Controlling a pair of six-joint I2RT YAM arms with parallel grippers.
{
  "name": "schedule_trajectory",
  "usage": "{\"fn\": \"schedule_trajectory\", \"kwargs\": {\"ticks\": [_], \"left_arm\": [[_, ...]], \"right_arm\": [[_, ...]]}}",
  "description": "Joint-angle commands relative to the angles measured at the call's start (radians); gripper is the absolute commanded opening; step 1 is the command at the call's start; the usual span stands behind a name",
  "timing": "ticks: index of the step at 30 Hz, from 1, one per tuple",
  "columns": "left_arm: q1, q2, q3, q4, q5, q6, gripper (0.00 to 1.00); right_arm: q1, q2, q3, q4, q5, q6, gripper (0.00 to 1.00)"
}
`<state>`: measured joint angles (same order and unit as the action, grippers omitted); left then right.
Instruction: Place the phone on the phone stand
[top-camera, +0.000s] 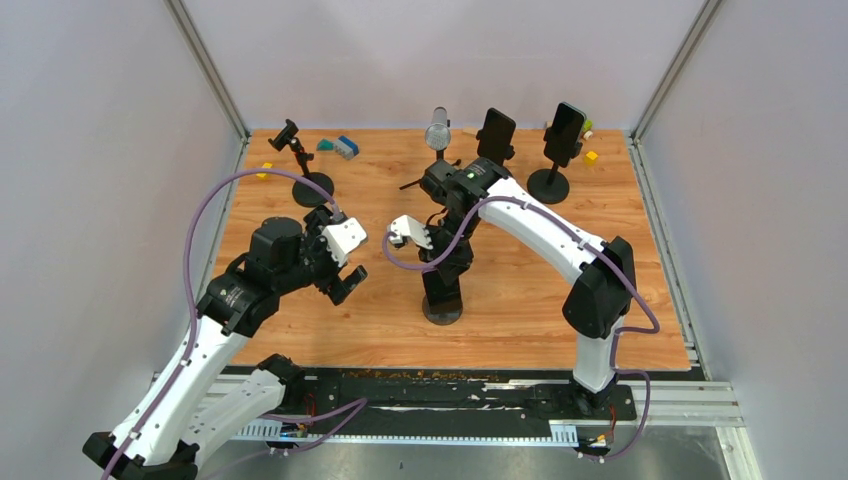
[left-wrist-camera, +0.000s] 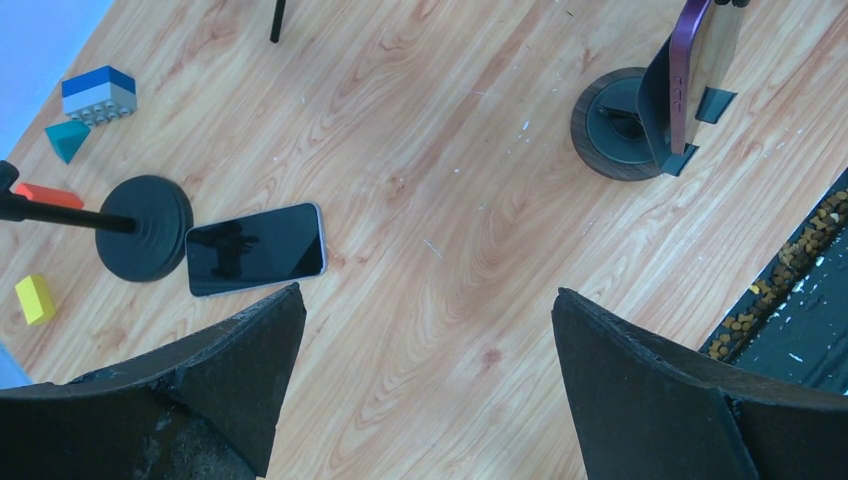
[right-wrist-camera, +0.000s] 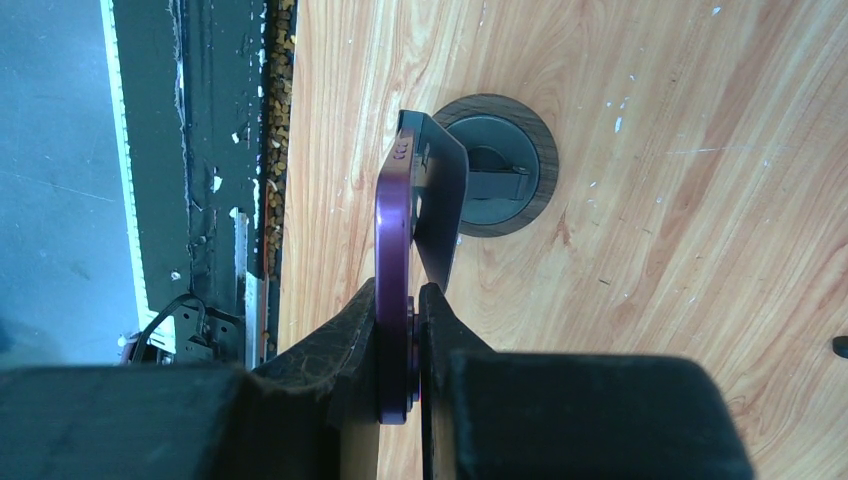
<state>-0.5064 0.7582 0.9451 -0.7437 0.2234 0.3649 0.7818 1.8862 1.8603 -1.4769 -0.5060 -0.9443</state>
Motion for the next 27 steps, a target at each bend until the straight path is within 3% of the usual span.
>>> {"fn": "schedule_trajectory", "kwargs": {"ticks": [1, 27], "left_arm": [[-0.001, -0.015, -0.001, 0.03, 0.008, 0.006, 1.0], [-0.001, -0.025, -0.017, 0.03, 0.02, 0.012, 1.0]], "right_arm": [[-0.008, 0.003, 0.044, 0.007, -0.048, 0.005, 0.0], [-0.039, 0.023, -0.032, 0.062, -0.11, 0.039, 0.0]]}}
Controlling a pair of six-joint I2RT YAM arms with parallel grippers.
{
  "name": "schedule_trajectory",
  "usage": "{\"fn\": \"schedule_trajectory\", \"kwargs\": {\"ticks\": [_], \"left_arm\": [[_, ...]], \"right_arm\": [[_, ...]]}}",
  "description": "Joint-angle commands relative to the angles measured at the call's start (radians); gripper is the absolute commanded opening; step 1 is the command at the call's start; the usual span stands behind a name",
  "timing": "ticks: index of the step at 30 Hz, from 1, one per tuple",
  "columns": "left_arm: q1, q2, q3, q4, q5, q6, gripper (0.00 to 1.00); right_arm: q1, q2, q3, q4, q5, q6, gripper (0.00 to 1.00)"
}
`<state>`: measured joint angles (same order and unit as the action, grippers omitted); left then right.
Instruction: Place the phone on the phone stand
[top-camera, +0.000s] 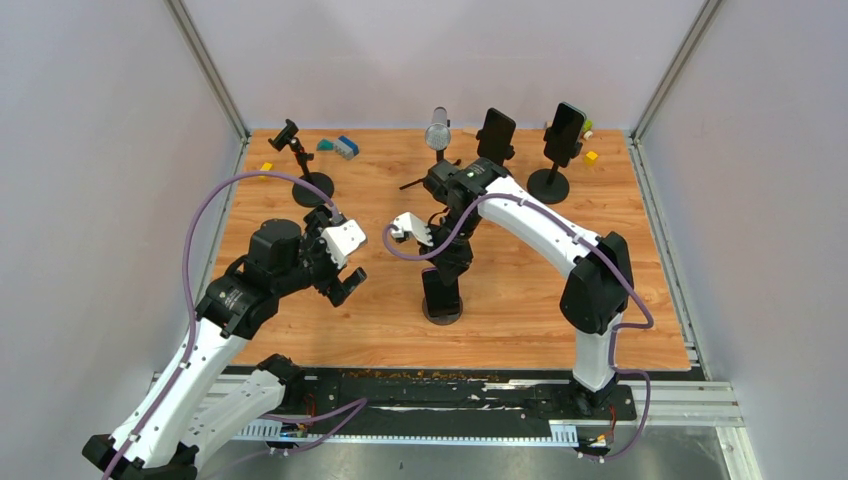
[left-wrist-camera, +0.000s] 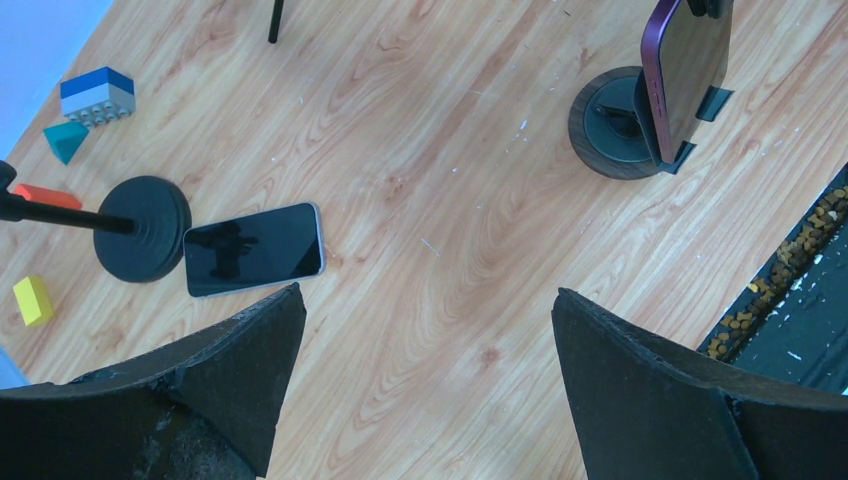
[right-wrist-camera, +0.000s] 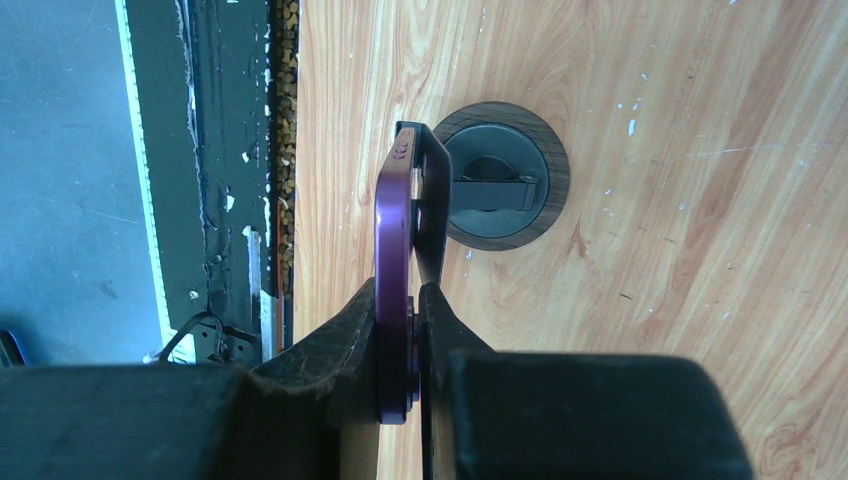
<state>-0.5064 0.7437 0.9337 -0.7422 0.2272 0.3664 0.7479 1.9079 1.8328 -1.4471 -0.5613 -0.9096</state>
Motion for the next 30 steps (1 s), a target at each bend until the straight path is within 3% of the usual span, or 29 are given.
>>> {"fn": "schedule_trajectory", "kwargs": {"ticks": [1, 11, 19, 30], "left_arm": [[-0.001, -0.011, -0.006, 0.029, 0.016, 0.011, 1.0], [-0.001, -0.013, -0.01, 0.028, 0.019, 0.011, 1.0], [-0.001, -0.012, -0.01, 0.028, 0.023, 0.015, 1.0], [-0.001, -0.011, -0.01, 0.024, 0.027, 0.019, 1.0]], "right_arm": [[-0.006, 0.0, -0.008, 0.035, -0.056, 0.005, 0.0], [-0.01, 0.005, -0.023, 0.051, -0.06, 0.015, 0.01], [-0.022, 0.0, -0.044, 0.068, -0.061, 0.028, 0.06], [-0.028, 0.0, -0.055, 0.092, -0.042, 0.047, 0.25]]}}
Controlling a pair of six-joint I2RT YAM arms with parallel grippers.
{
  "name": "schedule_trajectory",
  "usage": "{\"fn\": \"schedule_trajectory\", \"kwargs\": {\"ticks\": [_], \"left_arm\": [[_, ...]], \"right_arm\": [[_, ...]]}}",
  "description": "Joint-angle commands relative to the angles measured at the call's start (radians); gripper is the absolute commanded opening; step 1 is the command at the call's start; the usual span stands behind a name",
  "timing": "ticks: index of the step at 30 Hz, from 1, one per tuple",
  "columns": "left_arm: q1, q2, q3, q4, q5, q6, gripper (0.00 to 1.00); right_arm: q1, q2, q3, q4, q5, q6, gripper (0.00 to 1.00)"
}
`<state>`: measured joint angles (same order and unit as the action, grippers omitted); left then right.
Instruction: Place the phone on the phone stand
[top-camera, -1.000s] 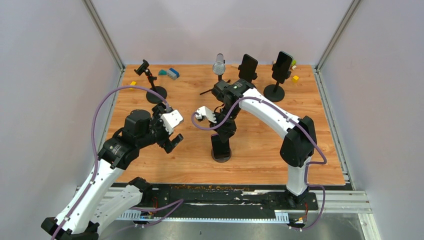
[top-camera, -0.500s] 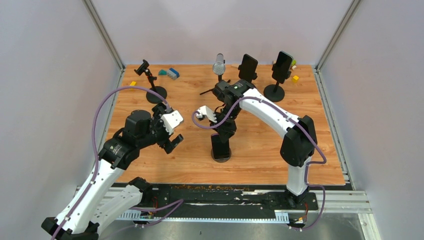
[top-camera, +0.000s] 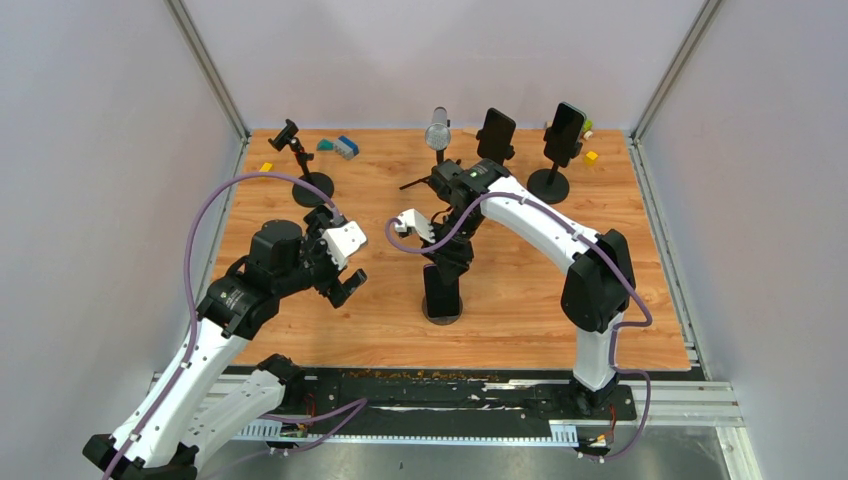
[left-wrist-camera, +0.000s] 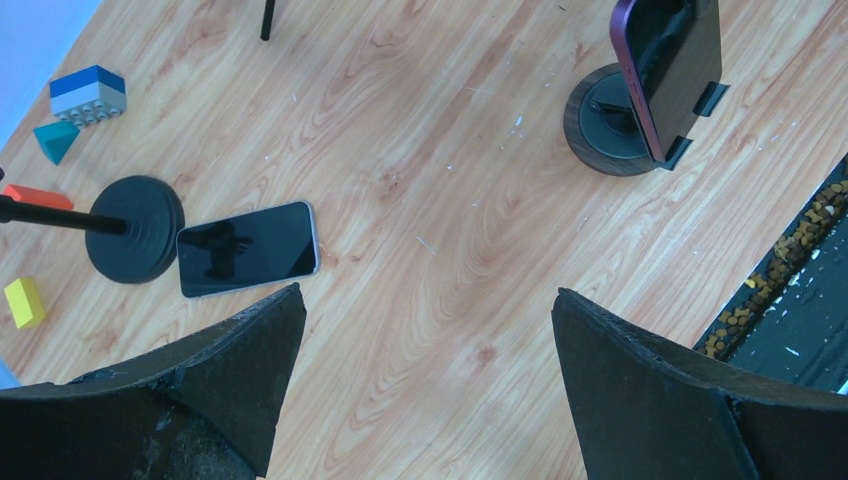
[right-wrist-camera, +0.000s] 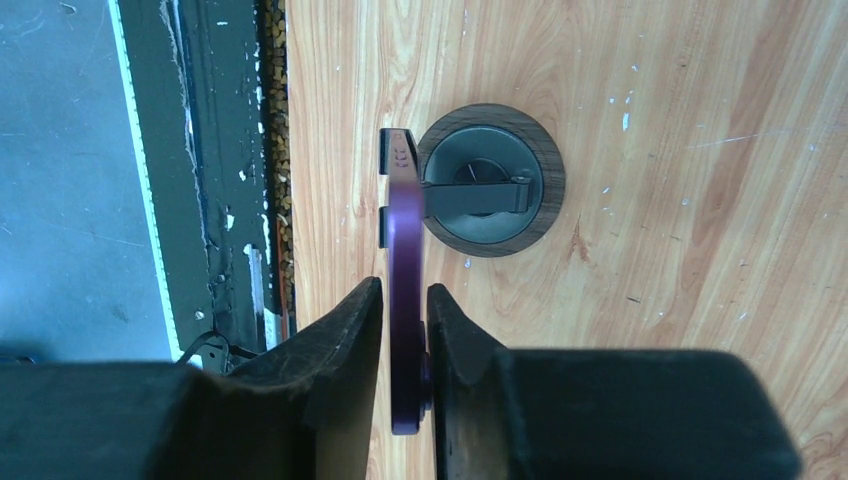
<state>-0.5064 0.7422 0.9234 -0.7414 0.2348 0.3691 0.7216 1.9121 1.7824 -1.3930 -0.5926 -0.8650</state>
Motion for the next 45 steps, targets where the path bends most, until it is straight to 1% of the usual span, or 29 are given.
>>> {"fn": "schedule_trajectory", "kwargs": {"ticks": [1, 4, 7, 9, 23, 26, 36, 45], "left_arm": [[-0.001, -0.009, -0.001, 0.024, 0.019, 0.016, 1.0], [-0.001, -0.008, -0.001, 0.023, 0.021, 0.017, 1.0], [-0.001, -0.01, -0.001, 0.022, 0.023, 0.017, 1.0], [-0.001, -0.009, -0.001, 0.022, 0.023, 0.017, 1.0], [-0.001, -0.002, 0.005, 0.02, 0.032, 0.024, 1.0], [-0.002, -0.001, 0.005, 0.019, 0.034, 0.025, 1.0], [-0.001, -0.008, -0.006, 0.02, 0.037, 0.034, 1.0], [-0.001, 0.009, -0.029, 0.04, 0.064, 0.049, 1.0]], "right_arm": [[-0.002, -0.006, -0.005, 0.041, -0.009, 0.004, 0.26], [-0.004, -0.006, -0.005, 0.048, 0.001, 0.01, 0.33], [-0.005, -0.007, -0.003, 0.051, 0.012, 0.011, 0.36], [-0.007, -0.011, -0.002, 0.051, 0.014, 0.012, 0.42], [-0.011, -0.027, 0.035, 0.052, 0.043, 0.029, 0.64], [-0.012, -0.03, 0.038, 0.052, 0.041, 0.032, 0.66], [-0.02, -0.047, 0.038, 0.052, 0.029, 0.038, 0.66], [-0.048, -0.132, 0.003, 0.09, -0.006, 0.06, 0.7]]}}
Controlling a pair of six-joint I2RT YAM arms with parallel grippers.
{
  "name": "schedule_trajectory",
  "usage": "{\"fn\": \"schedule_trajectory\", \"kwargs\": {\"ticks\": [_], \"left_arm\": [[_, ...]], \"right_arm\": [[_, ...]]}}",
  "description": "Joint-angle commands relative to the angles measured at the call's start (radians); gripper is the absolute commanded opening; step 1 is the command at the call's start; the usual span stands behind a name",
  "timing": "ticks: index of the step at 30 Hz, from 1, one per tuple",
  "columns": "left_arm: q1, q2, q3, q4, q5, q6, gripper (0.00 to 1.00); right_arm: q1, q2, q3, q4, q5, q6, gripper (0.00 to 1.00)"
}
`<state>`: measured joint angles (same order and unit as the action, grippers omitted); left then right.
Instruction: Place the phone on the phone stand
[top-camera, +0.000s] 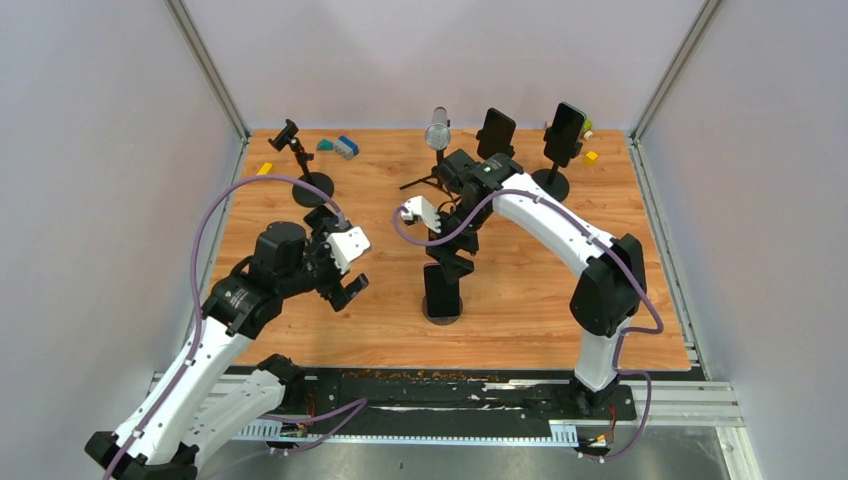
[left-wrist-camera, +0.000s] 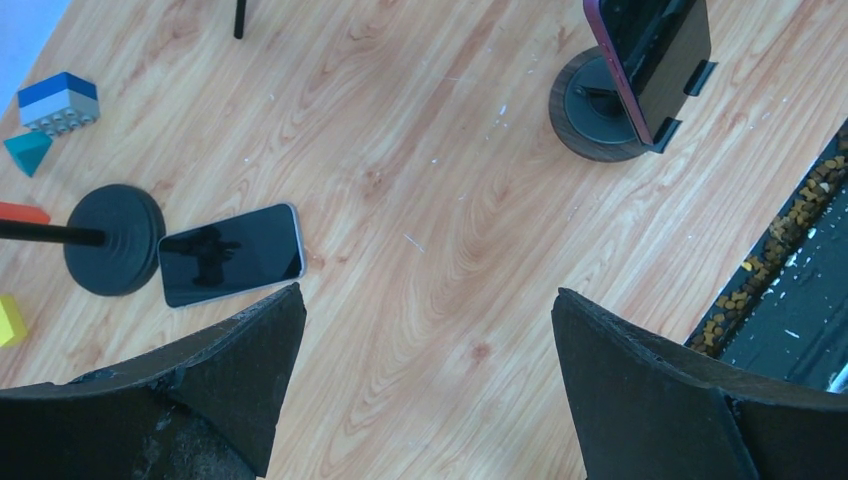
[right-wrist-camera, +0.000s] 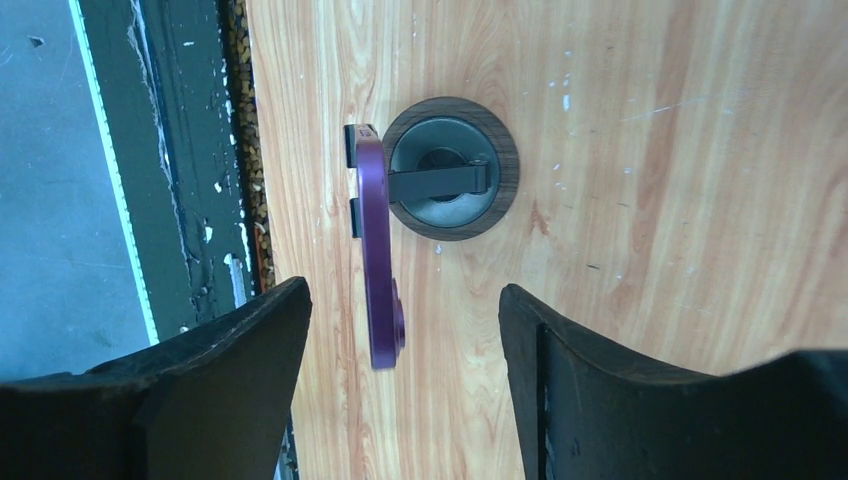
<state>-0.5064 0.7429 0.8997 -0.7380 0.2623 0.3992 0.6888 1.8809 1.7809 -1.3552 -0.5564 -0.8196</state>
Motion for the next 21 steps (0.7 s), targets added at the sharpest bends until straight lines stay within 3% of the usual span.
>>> {"fn": "schedule_trajectory", "kwargs": {"ticks": [1, 6, 13, 21], "left_arm": [[-0.001, 0.017, -0.007, 0.039, 0.044, 0.021, 1.0], [-0.001, 0.073, -0.03, 0.075, 0.103, 0.02, 1.0], [-0.001, 0.226, -0.088, 0.237, 0.346, -0.072, 1.0], [-0.001, 0.381, -0.131, 0.45, 0.545, -0.165, 1.0]], "right_arm": [[-0.02, -0.115, -0.006, 0.059, -0.048, 0.018, 0.71], [-0.04, -0.208, -0.072, 0.105, -0.064, 0.036, 0.72], [-0.084, -0.402, -0.257, 0.257, -0.086, 0.078, 0.72], [-0.251, -0.65, -0.53, 0.475, -0.187, 0.164, 0.72]]}}
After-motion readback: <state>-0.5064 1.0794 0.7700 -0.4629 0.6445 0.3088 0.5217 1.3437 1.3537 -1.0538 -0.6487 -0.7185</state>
